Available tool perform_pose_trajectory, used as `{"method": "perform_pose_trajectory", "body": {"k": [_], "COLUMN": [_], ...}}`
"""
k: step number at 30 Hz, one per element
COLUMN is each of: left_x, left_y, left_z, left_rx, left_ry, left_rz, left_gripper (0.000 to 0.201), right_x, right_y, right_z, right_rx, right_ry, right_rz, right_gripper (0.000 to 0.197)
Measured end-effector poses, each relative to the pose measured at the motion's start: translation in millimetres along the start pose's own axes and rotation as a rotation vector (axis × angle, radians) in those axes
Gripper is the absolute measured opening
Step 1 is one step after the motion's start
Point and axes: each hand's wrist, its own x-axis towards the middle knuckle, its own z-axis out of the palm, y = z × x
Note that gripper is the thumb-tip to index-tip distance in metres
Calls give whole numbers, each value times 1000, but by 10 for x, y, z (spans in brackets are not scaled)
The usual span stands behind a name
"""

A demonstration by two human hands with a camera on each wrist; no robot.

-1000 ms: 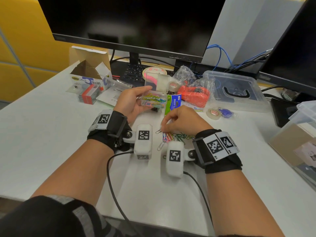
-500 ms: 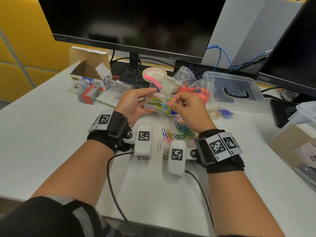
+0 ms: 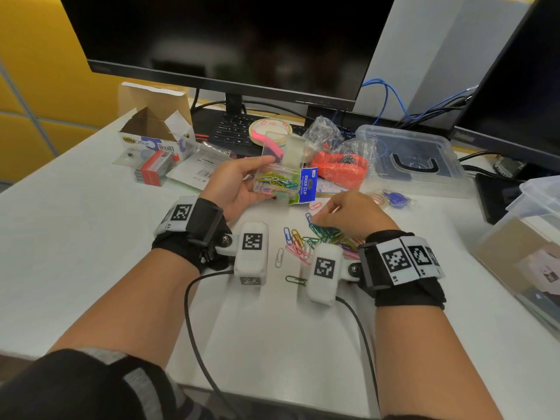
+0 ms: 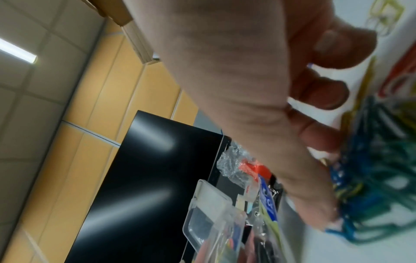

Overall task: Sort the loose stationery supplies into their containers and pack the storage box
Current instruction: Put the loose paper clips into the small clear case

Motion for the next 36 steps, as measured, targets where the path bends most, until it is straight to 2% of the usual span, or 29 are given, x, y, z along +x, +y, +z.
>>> {"method": "perform_pose_trajectory", "body": {"k": [2,5,8,17,22,25,28,33,36], "left_x": [-10,-17,-19,-9,-17,-19,-27,-5,-12], "left_y": [-12,-39,-49,-52,-71,-96,-111,-111,-106], "left_z": [23,54,69,57,71,82,82,58,62], "left_rx": [-4,-4,-1,14,69,115,146,138,126], "left_ry": [1,-2,-5,-3,-63,-127,-192,-191,-173], "left_rz": [-3,-9,-7,11,-4,-37,-60,-75,-77], "left_gripper": [34,42,45,40,32,27,22,28,25], "right_x": [3,1,6,32,49,30,34,45,38], "right_y": [-13,-73,-83,-33,-111,-177,-203,-187,-177], "right_z": [20,53,51,-19,-18,5,41,92,70], "right_rx": [-1,-19,-5,351,578,658,631,514,488], "right_ry": [-21,-14,34,239,401,374,321,278,287], "right_rz": [7,-71,-135,-203,-301,-369,-406,-359,-347], "right_gripper": [23,12,11,6,19,15,17,14,8]}}
